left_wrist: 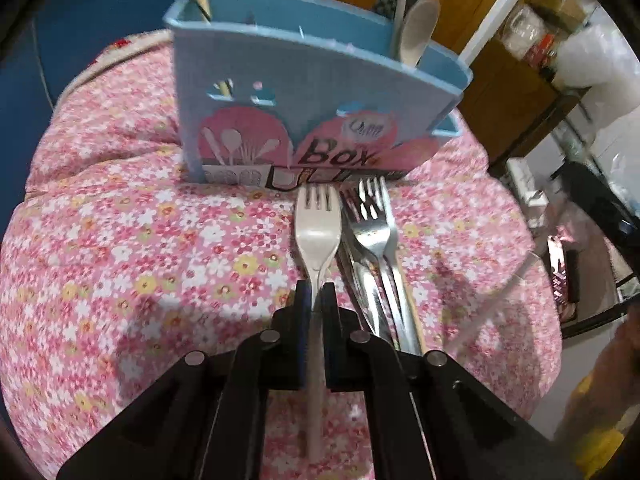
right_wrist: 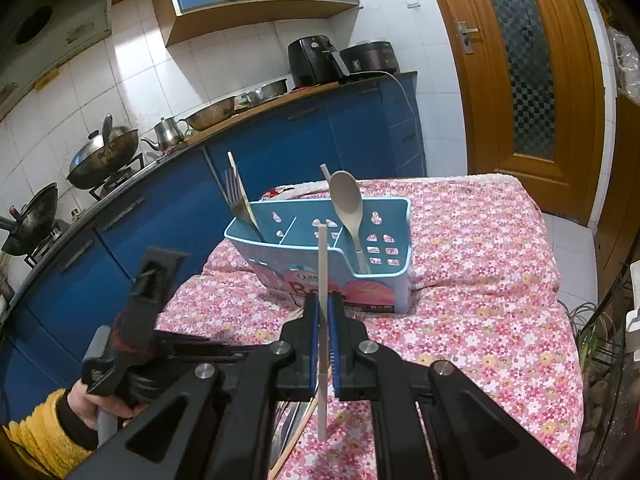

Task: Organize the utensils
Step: 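Lift the white fork and chopstick and carry them above the blue holder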

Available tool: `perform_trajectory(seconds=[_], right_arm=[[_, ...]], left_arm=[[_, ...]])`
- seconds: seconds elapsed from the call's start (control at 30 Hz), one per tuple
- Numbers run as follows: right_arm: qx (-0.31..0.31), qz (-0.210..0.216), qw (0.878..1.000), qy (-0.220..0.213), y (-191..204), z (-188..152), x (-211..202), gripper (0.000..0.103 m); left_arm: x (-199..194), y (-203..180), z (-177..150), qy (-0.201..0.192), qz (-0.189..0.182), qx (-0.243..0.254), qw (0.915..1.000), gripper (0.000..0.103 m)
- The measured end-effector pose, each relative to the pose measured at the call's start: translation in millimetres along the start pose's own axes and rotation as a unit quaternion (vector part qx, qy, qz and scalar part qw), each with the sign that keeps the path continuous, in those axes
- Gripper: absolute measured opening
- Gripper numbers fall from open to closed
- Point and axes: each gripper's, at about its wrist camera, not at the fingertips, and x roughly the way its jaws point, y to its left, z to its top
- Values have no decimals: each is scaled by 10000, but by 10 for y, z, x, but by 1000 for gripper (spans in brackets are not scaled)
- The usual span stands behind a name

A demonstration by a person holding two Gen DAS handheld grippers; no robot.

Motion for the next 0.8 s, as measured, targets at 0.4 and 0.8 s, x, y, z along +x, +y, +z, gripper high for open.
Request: perform_trajectory(seconds=[0.4, 0.8], right_arm=[[-42, 2, 9998, -194, 52, 126, -70, 6], [-128, -1, 9991, -397, 63, 293, -177, 6]], left_arm=[[-685, -169, 30, -1552, -78, 237, 9876, 3], [-850, -199, 81, -1867, -374, 99, 9817, 3]])
